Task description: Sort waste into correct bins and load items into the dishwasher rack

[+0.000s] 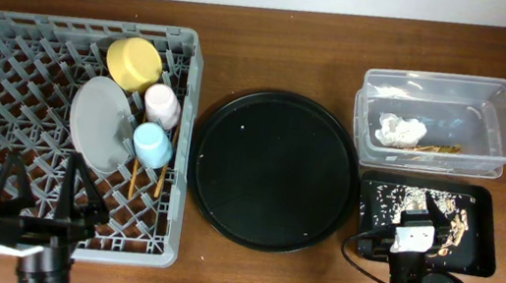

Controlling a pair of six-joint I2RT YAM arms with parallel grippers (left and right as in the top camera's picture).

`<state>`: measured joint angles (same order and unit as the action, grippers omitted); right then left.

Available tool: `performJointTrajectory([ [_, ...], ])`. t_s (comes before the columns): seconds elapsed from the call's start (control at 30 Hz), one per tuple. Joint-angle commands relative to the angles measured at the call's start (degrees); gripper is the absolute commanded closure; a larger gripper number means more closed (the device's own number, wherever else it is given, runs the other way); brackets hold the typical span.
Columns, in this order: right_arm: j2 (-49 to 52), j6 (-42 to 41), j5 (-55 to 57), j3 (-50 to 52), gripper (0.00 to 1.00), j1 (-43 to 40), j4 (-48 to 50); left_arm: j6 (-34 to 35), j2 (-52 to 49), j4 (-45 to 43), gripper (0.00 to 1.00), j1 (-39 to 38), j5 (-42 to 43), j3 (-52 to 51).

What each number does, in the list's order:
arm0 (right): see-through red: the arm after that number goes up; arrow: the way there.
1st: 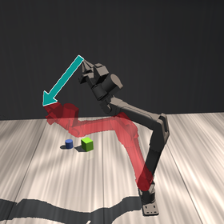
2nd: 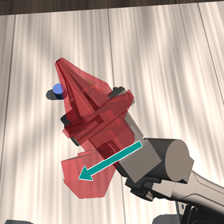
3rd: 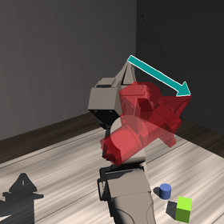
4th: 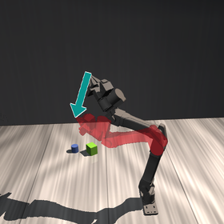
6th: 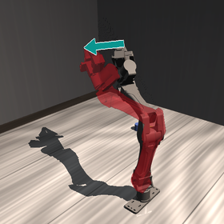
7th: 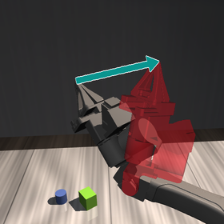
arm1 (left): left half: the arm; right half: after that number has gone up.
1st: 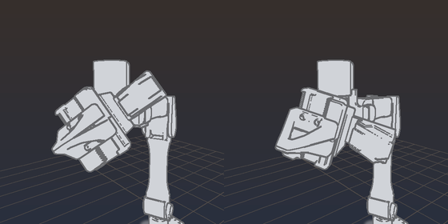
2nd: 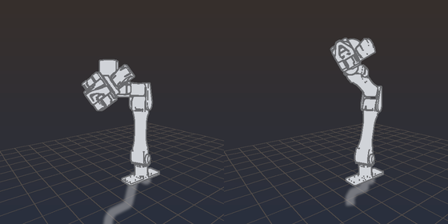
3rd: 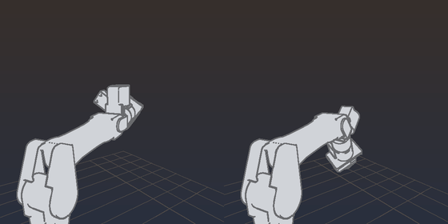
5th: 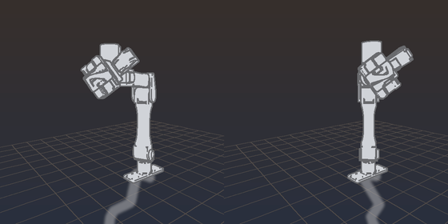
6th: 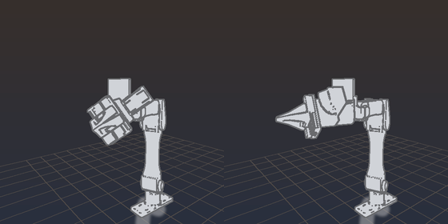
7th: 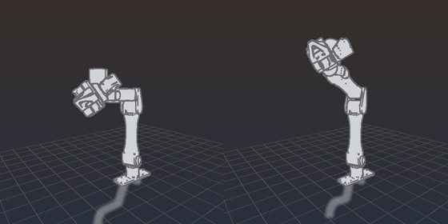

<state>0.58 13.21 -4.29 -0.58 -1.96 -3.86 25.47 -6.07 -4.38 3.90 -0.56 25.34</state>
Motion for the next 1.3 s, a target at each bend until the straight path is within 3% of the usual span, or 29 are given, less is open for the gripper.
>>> performJointTrajectory([
  [0.0,-0.39,-0.9,0.46,0.26,0.01,-0.37,-0.31,0.68,5.9,-6.23,0.01,0.28,1.01,-10.71],
  [0.13,-0.39,-0.87,0.46,0.26,0.01,-0.37,-0.31,0.68,5.75,-12.39,0.01,0.22,0.83,-17.62],
  [0.3,-0.39,-0.87,0.46,0.26,0.01,-0.37,-0.31,0.66,5.75,-12.83,0.01,-0.28,0.81,-22.29],
  [0.57,-0.39,-0.87,0.46,0.26,0.01,-0.37,-0.31,0.0,5.75,-3.58,0.01,-3.43,-3.45,-24.57],
  [0.8,-0.39,-0.87,0.46,0.26,0.01,-0.37,-0.31,-9.64,5.75,9.53,0.01,-4.66,-3.45,-24.57],
  [1.0,-0.39,-0.87,0.46,0.26,0.01,-0.37,-0.31,-24.3,5.75,9.57,0.01,-4.66,0.35,-24.57],
  [1.27,-0.39,-0.87,0.46,0.26,0.01,-0.37,-0.31,-25.11,5.75,9.55,0.01,-5.03,0.37,-24.57],
])
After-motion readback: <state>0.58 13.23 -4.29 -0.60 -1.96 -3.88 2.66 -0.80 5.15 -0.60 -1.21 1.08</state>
